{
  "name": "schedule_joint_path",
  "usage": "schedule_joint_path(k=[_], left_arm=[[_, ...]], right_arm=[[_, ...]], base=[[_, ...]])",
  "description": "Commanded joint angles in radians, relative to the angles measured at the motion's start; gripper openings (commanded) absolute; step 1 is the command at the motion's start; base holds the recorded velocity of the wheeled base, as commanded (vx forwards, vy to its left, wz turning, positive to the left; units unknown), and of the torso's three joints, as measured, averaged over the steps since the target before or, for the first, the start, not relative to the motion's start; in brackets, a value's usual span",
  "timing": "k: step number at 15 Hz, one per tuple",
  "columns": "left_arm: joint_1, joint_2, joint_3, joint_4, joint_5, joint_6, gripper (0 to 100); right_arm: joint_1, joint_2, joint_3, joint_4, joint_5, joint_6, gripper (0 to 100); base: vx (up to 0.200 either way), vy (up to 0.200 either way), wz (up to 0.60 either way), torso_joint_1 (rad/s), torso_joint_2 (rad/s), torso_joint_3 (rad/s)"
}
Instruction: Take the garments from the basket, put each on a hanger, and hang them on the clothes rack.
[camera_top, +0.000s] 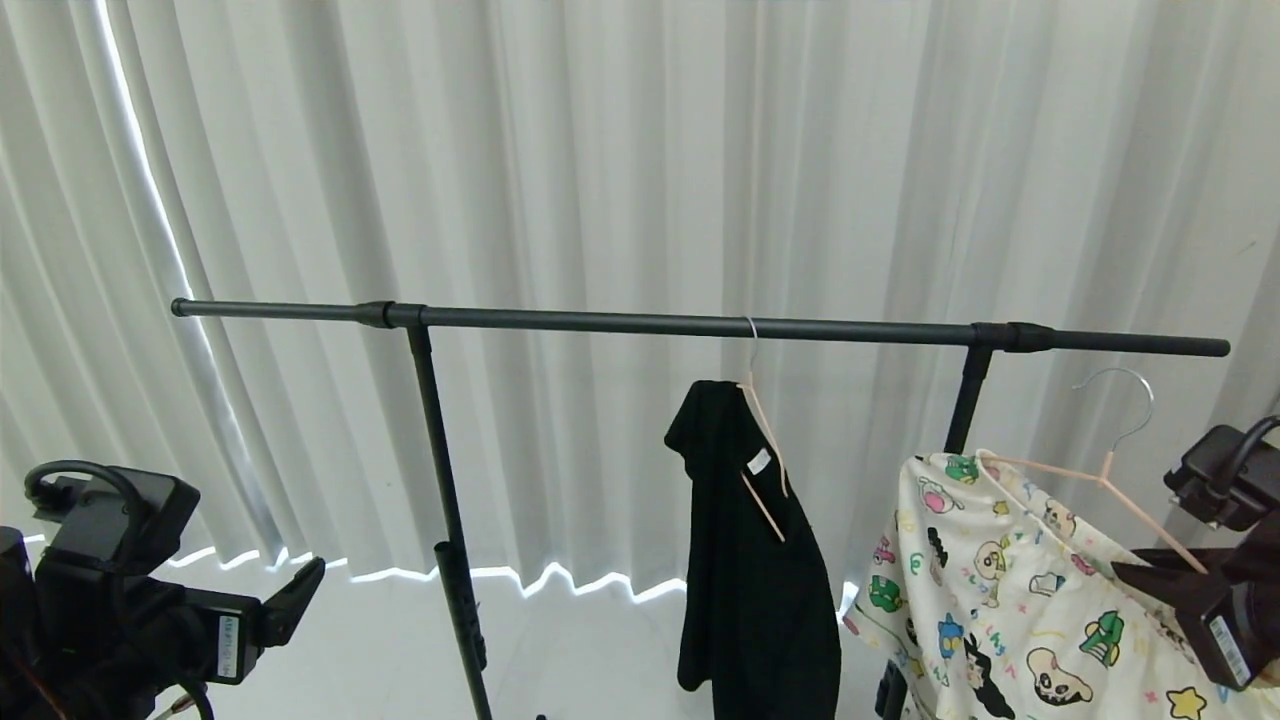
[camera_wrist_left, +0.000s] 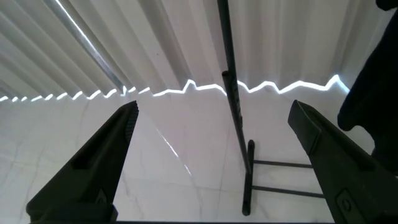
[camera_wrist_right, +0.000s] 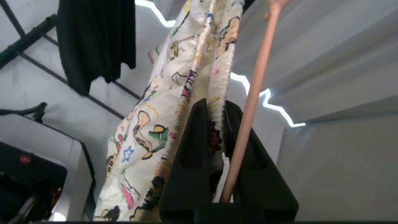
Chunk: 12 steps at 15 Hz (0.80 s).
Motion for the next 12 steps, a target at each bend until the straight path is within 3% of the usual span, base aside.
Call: schedule_joint_path(k=[1, 4, 9, 12], left_arm=[[-0.002, -0.001, 0.000, 0.000, 0.001, 0.000, 100], [-0.002, -0.001, 0.000, 0.000, 0.001, 0.001, 100], [-0.045, -0.008, 0.001, -0.002, -0.001, 0.001, 100], [-0.078, -0.044, 0.003, -0.002, -0.002, 0.000, 100]], right_arm=[[0.004, 0.050, -0.029, -0.031, 0.004, 0.013, 0], [0.040, 0.127, -0.036, -0.154, 0.007, 0.036, 0], [0.076, 0.231, -0.105, -0.171, 0.004, 0.039, 0], [0.076, 0.278, -0.116, -0.188, 0.004, 0.039, 0]], base=[[0.200, 0.000, 0.00, 0.002, 0.01, -0.002], [0.200, 0.000, 0.00, 0.005, 0.00, 0.002], [0.200, 0.000, 0.00, 0.002, 0.01, 0.002], [0.000, 0.000, 0.00, 0.000, 0.00, 0.000]])
